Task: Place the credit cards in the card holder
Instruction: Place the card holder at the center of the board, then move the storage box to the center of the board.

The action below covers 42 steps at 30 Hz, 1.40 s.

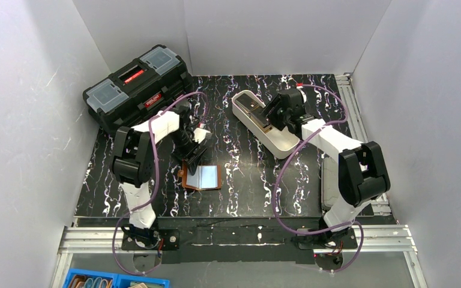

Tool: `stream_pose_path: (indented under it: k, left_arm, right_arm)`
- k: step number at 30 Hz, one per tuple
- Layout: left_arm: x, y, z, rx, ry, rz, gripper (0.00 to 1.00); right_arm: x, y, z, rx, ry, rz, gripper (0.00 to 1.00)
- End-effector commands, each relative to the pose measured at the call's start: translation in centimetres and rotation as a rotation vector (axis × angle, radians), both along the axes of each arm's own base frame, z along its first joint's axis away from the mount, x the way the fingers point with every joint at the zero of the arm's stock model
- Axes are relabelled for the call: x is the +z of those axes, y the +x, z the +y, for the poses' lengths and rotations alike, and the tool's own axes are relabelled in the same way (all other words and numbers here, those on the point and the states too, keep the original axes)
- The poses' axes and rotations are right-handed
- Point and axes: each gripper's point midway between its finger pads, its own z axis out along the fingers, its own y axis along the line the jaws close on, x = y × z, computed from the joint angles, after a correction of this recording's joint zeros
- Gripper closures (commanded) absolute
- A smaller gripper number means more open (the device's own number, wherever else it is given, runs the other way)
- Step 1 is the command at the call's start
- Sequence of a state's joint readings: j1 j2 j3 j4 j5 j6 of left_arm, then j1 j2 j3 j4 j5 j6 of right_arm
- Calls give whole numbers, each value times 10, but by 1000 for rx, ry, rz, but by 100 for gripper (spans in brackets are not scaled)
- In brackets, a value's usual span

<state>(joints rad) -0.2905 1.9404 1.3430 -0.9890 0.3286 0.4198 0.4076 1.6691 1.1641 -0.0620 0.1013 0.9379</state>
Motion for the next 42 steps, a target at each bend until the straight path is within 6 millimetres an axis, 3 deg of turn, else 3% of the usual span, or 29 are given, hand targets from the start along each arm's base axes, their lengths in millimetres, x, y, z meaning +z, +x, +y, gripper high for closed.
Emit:
stream_pose_path:
  k: [1,3,4,5,15,23,26,30,34,38,42]
  left_arm:
    - [28,11,3,-33,-17,-135,35]
    - [38,13,-1,-29,-40,-161,33]
    - [44,13,-4,-30,-59,-168,6]
    - [50,14,-6,-27,-74,-180,2]
    - [99,31,-28,16,-186,-251,2]
    - [182,97,-71,-41,-404,-514,2]
    - [199,137,-94,-31,-473,-546,2]
    - [196,185,-127,-62,-500,-603,2]
    - [157,227,-151,-124,-310,-749,2]
    - [127,255,-168,-129,-161,-885,2]
    - [114,268,-179,-69,-163,-893,2]
  right_arm:
    - [11,-5,-7,-10,1,-31,33]
    - [9,-9,-11,-17,-6,-27,32]
    - [6,-12,-12,-19,-9,-22,32]
    - [5,-14,-14,-22,-11,-22,32]
    - [-1,-27,-28,-44,-33,-14,31]
    - [-5,-29,-33,-56,21,-19,31]
    - [0,-27,-32,-52,85,-62,30]
    - [-1,-23,-28,-47,132,-77,31]
    - [-1,-17,-23,-46,164,-92,31]
    - [-2,-12,-19,-39,184,-112,32]
    - [-11,-14,-20,-27,150,-93,32]
